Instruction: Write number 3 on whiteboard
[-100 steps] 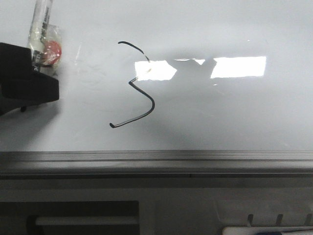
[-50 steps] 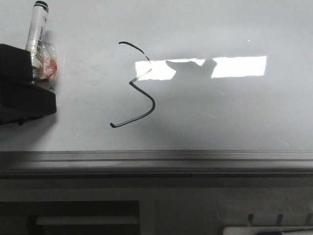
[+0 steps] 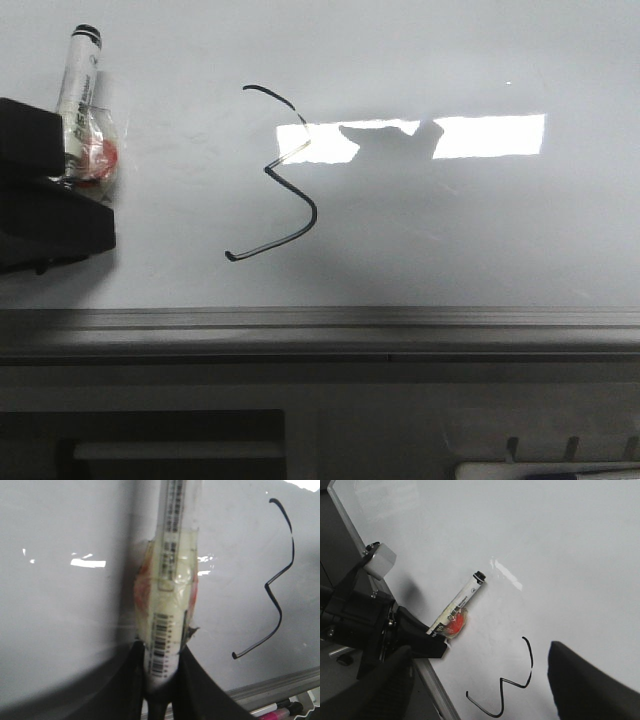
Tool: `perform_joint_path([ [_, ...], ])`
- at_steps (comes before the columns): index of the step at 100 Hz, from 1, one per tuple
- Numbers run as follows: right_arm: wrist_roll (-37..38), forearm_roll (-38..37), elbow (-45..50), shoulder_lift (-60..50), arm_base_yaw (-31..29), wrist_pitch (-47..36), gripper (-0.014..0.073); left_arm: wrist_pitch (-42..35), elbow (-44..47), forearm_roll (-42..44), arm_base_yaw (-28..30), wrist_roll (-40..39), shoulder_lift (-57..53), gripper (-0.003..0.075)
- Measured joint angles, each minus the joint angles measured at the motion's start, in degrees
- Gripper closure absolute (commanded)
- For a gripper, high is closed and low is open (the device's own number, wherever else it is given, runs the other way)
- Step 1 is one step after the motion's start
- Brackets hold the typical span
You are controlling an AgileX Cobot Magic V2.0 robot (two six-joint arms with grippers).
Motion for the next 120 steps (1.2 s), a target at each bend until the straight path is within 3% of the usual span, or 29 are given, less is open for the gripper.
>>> perform_joint_path([
  [10,0.0,0.0,0.0,0.0,0.0,0.0,0.0102,0.1,0.0,-0.1,0.0,0.0,0.0,0.0686],
  [29,0.0,0.0,0.0,0.0,0.0,0.0,0.0102,0.2,0.0,-0.2,0.0,0.0,0.0,0.0436],
  [36,0.0,0.0,0.0,0.0,0.0,0.1,0.0102,0.5,-0.1,-0.1,-0.1,0.0,0.0,0.0384],
  [93,0.0,0.0,0.0,-0.2,0.0,0.7,0.0114,0.6,0.0,0.5,-0.1,1.3,-6.0,0.0364],
  [102,0.0,-0.1,0.0,-1.0,0.0,0.8,0.0255,0.9,0.0,0.6,0.0,3.8,-9.4,0.0376],
  [115,0.0,-1.1,0.1,-3.2,0.0,0.9,0.0651,2.0,0.0,0.7,0.0,6.5,-14.7,0.0466],
  [120,0.0,-1.7,0.6,-4.5,0.0,0.9,0.0647,2.3,0.1,0.7,0.0,6.9,-16.7,0.0543],
])
